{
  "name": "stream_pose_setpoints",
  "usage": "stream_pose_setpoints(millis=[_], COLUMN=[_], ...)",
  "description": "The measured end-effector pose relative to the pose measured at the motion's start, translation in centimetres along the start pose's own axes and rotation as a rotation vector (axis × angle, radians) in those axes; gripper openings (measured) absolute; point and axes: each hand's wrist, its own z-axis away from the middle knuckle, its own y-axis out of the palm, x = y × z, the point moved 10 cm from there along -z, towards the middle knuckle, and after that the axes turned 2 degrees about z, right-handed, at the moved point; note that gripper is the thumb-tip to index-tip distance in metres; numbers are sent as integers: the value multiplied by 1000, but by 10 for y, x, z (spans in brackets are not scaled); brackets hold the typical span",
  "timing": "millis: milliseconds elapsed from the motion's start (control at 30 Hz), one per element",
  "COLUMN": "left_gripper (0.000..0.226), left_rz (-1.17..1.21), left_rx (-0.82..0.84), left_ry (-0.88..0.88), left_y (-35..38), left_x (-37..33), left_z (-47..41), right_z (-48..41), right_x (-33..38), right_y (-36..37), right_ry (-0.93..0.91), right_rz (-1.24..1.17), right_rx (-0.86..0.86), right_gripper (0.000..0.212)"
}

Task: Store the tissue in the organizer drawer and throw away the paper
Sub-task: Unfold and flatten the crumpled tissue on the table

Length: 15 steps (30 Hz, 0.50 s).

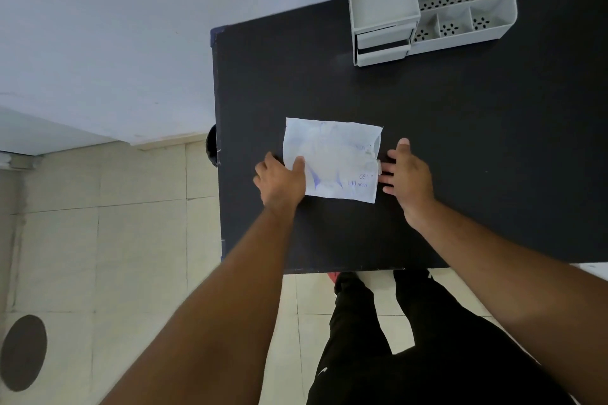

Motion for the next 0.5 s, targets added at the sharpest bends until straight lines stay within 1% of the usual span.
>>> stream_pose_setpoints(millis=[33,133,200,267,333,433,500], left_gripper=[60,31,22,20,20,25,28], left_rz=[36,171,190,248,328,437,454], left_rx=[26,98,95,53,26,20,15], left_ry=[-9,4,10,42,80,121,169], left_y=[0,-3,-8,-17,-26,-38,-46], left_x=[1,-5,-5,-9,-14,-26,-37], left_z=[-9,-24,-24,-17,-7,12,24], right_z=[-1,-6,-7,-7,-6,-3,-2], right_x=[-1,-3,-2,-2,0,2,4], right_y=[-1,-3,-3,-2,0,4,7], right_ry=[7,18,7,4,8,32,40], right_rz=[-6,11,30,35,38,31,39], right_rx=[1,21,49,61,64,46,35], right_gripper=[59,51,47,43,35,37,37])
